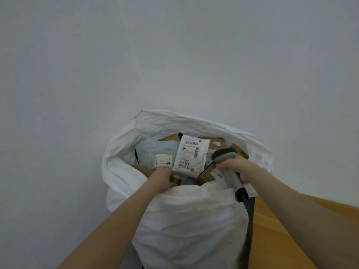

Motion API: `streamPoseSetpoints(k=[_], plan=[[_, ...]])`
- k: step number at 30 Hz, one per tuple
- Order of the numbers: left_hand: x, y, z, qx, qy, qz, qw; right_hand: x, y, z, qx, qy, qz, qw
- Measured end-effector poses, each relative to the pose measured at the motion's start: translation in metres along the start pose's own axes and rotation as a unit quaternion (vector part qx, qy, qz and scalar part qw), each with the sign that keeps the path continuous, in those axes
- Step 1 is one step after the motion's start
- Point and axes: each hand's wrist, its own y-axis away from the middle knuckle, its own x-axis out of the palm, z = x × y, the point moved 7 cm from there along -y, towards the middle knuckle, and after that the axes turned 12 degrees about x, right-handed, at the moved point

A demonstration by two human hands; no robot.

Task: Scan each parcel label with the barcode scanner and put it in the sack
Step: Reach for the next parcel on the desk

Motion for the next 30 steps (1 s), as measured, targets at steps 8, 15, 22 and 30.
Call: streamPoseSetpoints(k=[8, 15, 22, 30], plan=[[-0.051, -0.002, -0.034, -0.024, -0.001, -0.068, 0.997, -0.008, 0.025, 0.013, -0.075, -0.042, -0.021, 0.996], [-0.067, -0.001, -0.082, 0.013, 0.05, -0.112, 0.992, -0.036, 0.054, -0.005, -0.094, -0.163, -0.036, 0.981], [-0.076, -0.005, -0.14, 0.082, 0.076, -0.168, 0.979, -0.062, 0.079, -0.053, -0.064, -0.255, -0.071, 0.962], [-0.085, 0.004, -0.248, 0.219, 0.023, -0.23, 0.948, -0.108, 0.119, -0.125, -0.037, -0.329, -0.126, 0.935]])
